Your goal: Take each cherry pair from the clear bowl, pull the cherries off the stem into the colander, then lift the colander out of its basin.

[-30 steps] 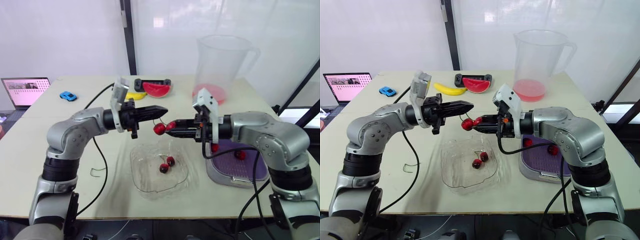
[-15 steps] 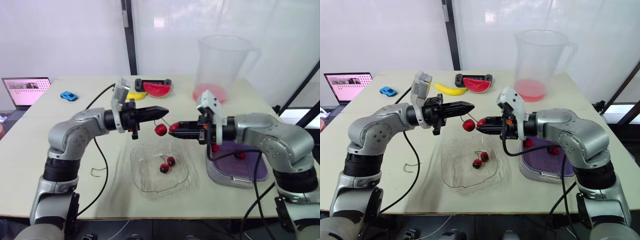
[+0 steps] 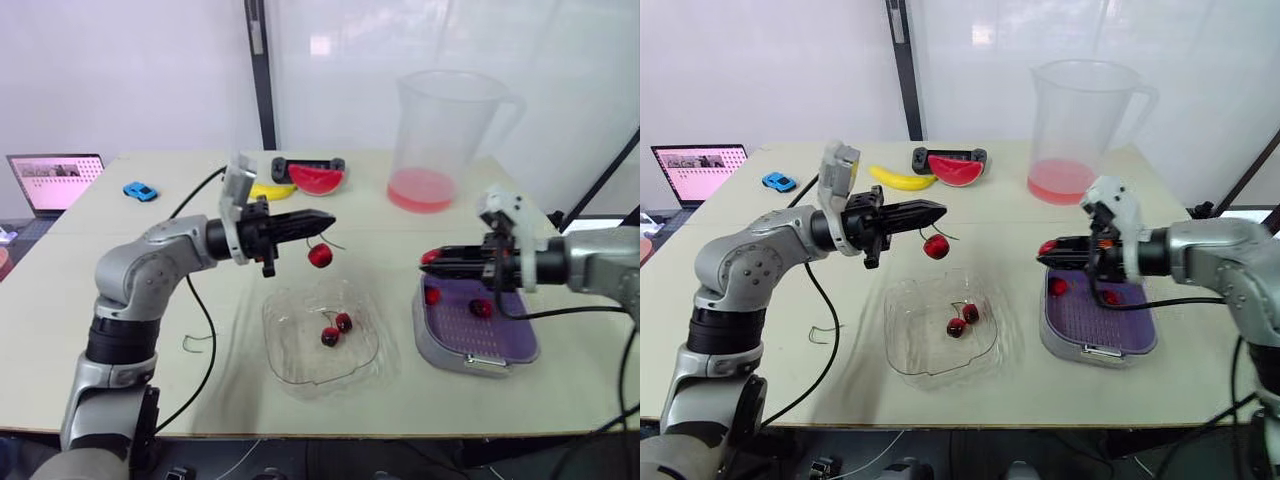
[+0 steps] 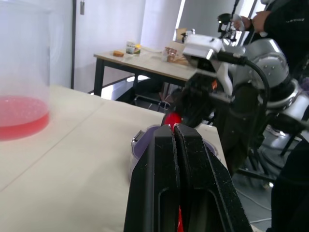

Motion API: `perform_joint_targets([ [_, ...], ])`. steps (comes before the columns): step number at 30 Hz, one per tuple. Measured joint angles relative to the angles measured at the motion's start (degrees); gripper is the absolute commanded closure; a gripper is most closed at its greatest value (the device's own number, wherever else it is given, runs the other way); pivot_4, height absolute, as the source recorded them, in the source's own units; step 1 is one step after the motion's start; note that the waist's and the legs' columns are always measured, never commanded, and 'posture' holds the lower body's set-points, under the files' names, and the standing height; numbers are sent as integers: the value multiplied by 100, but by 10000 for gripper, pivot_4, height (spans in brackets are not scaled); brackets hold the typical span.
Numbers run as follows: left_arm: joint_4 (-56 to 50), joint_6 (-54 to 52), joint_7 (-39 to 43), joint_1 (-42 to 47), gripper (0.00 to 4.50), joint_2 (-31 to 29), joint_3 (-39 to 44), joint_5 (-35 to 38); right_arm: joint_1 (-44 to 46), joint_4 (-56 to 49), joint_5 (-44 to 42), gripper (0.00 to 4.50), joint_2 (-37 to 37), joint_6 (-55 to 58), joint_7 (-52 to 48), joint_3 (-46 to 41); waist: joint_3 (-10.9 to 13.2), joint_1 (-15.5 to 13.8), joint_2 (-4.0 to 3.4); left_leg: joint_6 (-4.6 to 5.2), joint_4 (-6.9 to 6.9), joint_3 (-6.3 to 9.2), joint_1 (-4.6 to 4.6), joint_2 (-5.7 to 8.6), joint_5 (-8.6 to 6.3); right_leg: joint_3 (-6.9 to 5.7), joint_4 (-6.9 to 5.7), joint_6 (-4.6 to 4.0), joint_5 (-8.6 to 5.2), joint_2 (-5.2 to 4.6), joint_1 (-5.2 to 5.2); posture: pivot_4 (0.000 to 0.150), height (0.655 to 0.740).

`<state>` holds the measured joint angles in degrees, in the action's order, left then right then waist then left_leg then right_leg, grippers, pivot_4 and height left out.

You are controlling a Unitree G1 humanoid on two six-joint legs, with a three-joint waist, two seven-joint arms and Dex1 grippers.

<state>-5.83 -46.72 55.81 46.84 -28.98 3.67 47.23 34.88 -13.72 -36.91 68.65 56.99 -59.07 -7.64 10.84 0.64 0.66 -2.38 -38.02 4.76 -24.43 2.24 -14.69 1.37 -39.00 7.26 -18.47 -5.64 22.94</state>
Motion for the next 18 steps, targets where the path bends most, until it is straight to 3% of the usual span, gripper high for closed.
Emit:
perform_joint_targets([
  [5, -73, 10, -12, -171, 45000, 45, -12, -4, -74, 583, 795, 39832, 883, -1097, -923, 445, 0, 64, -1, 1, 7, -4, 5, -9, -1, 1, 1, 0, 0, 9, 3, 1500, 7400],
  [18, -271, 95, -104, -346, 45000, 36, -49, -45, -139, 594, 1823, 39832, 405, -1752, -1294, 1671, 2, 6, -3, 0, 1, -3, 3, -6, 0, 4, 1, 0, 0, 2, 3, 1500, 7400],
])
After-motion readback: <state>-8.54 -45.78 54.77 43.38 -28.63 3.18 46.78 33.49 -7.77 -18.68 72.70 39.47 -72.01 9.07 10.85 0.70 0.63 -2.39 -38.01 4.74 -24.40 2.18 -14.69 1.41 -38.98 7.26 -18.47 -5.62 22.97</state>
